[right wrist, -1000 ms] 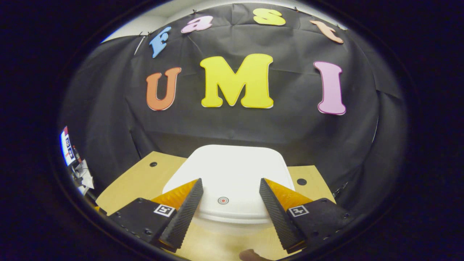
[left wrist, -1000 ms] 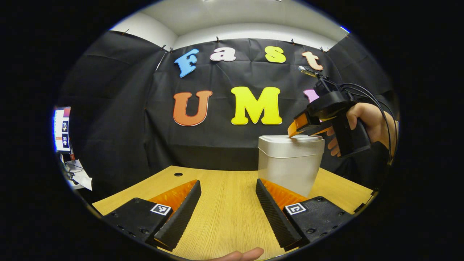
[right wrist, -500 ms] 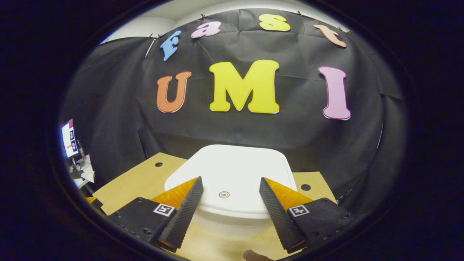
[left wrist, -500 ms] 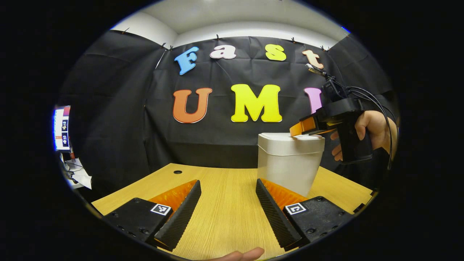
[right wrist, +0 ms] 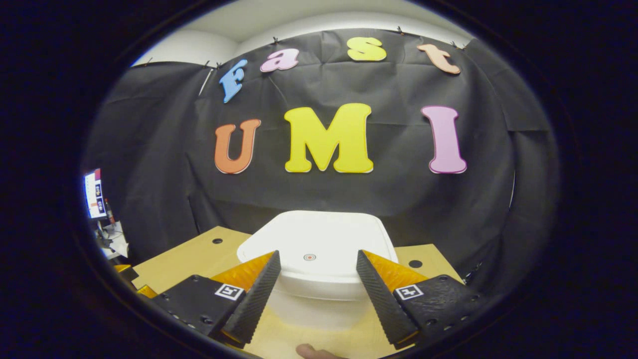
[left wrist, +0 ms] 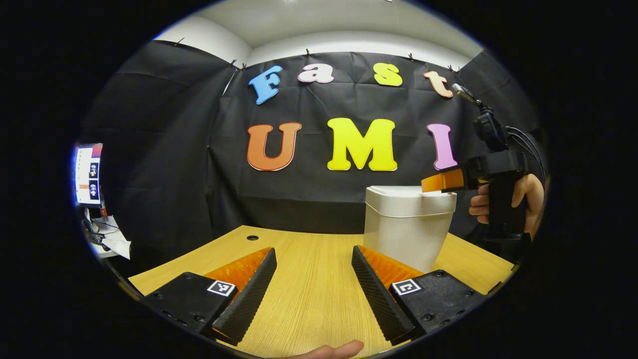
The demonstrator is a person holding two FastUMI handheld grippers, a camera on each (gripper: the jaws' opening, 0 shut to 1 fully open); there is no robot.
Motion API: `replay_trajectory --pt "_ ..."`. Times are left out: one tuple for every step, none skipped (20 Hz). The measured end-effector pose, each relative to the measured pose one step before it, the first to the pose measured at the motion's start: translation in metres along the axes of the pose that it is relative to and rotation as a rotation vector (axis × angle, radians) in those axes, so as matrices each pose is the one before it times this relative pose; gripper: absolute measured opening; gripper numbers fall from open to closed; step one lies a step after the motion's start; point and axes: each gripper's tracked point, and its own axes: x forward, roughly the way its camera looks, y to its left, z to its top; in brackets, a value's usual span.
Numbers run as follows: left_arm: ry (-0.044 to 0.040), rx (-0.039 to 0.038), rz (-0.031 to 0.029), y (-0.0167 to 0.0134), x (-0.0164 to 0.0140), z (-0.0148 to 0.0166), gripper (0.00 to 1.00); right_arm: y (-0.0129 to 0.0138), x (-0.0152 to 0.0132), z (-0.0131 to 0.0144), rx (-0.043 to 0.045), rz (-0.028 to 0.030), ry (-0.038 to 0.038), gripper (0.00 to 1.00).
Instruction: Press the lid of the desktop garbage bin to open it, pick up the crumpled paper on the desktop and throw it into the bin, then pick up the pop can on the desktop and drop it into the bin, and finally close the garbage bin lid.
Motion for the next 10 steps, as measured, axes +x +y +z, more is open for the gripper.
replay_trajectory --pt "0.00080 -0.00011 -0.00186 -0.00035 -0.00105 -0.00033 0.98 -0.00372 -0.00999 -0.00253 -0.01116 -0.01533 -0.00329 0.94" --pt "-0.00001 0.00105 0.00030 0.00018 -0.00117 0.00031 0.98 -0.00148 -0.00940 0.00006 -0.02802 -0.00474 -0.01591 0.94" --pt "-0.00140 0.00041 -0.00106 -0.00046 0.00028 0.00038 0.98 -0.00533 -0.01052 0.00072 -0.02635 -0.01963 -0.02211 0.94" --pt "-0.00126 0.00086 -0.00536 -0.00169 0.00006 0.00037 0.98 -0.00767 -0.00999 0.00144 -0.01408 -0.02387 -0.03148 0.94" --pt "-0.00407 0.00273 -0.00866 -0.00282 -0.00143 0.00155 0.98 -0.00368 -0.01021 -0.00166 -0.02253 -0.00937 -0.01955 0.96" --pt "-0.00483 0.00263 -0.00570 -0.00011 -0.00153 0.00212 0.98 -0.00574 -0.00808 -0.00328 -0.02045 -0.01332 -0.01597 0.97" --pt "-0.00728 -0.00003 -0.00062 -0.00013 -0.00200 0.00275 0.98 -0.01031 -0.00890 -0.00438 -0.01104 -0.02724 -0.01267 0.95" --pt "-0.01036 -0.00169 -0.00240 -0.00064 -0.00182 0.00353 0.98 -0.00807 -0.00933 -0.00459 -0.00469 -0.02131 -0.00930 0.95" --pt "-0.01178 -0.00225 -0.00565 -0.00232 -0.00267 0.00421 0.98 -0.00427 -0.00910 -0.00493 0.00034 -0.00910 -0.00770 0.97" --pt "-0.01053 -0.00057 -0.00604 -0.00234 -0.00216 0.00339 0.98 -0.00299 -0.00854 -0.00327 0.01096 -0.00390 -0.00888 0.95"
